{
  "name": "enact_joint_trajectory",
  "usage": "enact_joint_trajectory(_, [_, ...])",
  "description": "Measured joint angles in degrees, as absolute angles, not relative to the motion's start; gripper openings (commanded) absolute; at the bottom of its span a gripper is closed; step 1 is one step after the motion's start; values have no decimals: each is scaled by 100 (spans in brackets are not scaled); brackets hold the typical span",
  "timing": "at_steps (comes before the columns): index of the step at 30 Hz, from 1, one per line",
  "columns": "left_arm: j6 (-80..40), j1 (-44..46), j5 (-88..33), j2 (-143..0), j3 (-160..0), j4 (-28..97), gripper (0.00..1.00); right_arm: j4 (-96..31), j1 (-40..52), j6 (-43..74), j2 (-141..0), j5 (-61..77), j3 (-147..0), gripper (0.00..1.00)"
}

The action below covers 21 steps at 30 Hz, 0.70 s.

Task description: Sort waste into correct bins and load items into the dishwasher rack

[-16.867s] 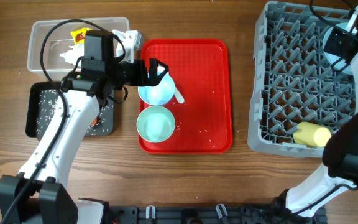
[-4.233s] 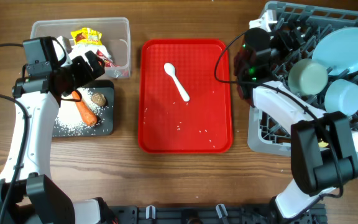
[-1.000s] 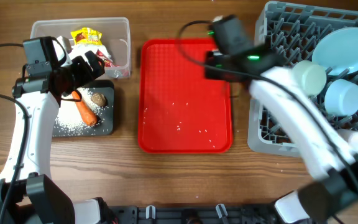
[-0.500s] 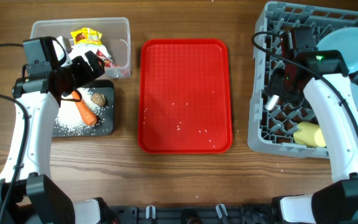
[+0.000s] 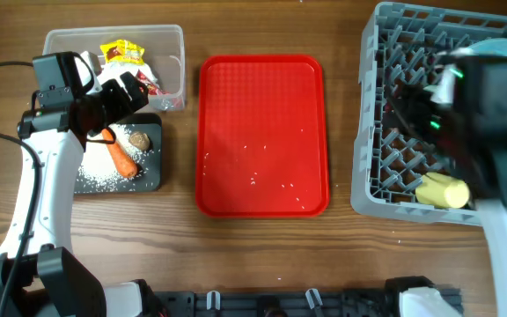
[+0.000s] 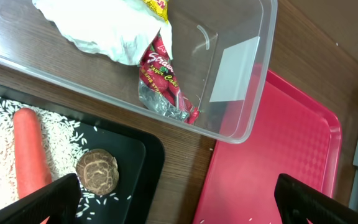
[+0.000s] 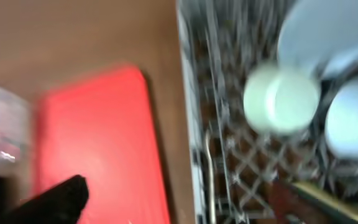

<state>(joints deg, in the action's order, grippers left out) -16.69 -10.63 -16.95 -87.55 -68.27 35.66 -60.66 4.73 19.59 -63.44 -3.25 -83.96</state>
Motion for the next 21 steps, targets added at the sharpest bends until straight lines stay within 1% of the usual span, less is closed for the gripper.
enact_joint_trajectory(4, [-1669,-1063,-1695,-8755,-6827,3562,100,-5920,471,1920,-4735,-327,-8538,100])
enact_joint_trajectory(6, [-1669,-1063,-1695,-8755,-6827,3562,100,-5920,471,1935,-4324,-327,-8545,100])
enact_joint_trajectory(9, [-1669,-1063,-1697,-8755,-6827,3564,100,-6119,471,1942,-3959,-327,-8545,100])
enact_joint_trajectory(14, [-1669,-1063,-1695,-8755,-6827,3564,100,-6466,471,1942,-3863,-331,-8543,100])
enact_joint_trajectory(16, [-1669,-1063,-1695,-8755,-6827,3564,100,-6193,471,1944,-3861,-445,-8495,100])
enact_joint_trajectory(18, [-1669,-1063,-1697,-8755,-6827,3568,100,-5651,471,1959,-3822,-659,-8307,100])
enact_joint_trajectory(21, [-1669,-1063,-1697,-8755,-6827,3566,100,-4805,471,1962,-3524,-860,-7535,100])
